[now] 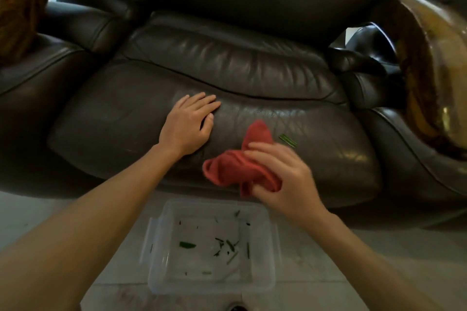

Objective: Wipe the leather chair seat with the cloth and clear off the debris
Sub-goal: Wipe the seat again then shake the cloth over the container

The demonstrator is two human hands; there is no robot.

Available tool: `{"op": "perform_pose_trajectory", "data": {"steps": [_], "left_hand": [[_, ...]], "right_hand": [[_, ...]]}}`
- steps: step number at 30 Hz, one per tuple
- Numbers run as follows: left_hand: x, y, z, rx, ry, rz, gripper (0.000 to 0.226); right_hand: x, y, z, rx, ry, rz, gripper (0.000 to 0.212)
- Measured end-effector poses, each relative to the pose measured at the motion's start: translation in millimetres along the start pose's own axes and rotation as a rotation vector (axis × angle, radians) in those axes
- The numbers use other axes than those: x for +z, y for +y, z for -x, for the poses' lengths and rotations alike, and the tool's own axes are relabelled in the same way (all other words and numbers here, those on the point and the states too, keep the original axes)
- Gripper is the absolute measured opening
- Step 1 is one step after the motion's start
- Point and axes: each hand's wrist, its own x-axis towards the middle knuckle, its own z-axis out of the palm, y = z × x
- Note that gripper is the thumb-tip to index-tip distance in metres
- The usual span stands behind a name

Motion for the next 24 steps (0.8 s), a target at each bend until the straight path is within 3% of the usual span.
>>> {"op": "perform_pose_trajectory", "data": {"steps": [5, 10, 15, 21, 24], "left_hand": [[0, -3, 1, 0.014, -0.006, 0.000, 0.046], [3, -5, 2, 0.019, 0.004, 0.004, 0.046], [3, -6, 0, 0.013, -0.003, 0.048, 0.047], [1, -6, -2, -0.019, -0.042, 0.105, 0.044], [-4, -10, -9, -0.026, -0.123, 0.122, 0.041]], "right_hand": [[-44, 57, -32, 0.202, 0.335, -0.008, 0.046], [-32, 99, -41, 0.525, 0.261, 0.148, 0.038], [5, 54, -28, 0.288, 0.174, 0.100, 0.041], [10, 14, -8, 0.133, -0.006, -0.025, 0.051], [-2, 12, -23, 0.108, 0.031, -0.063, 0.049]]}}
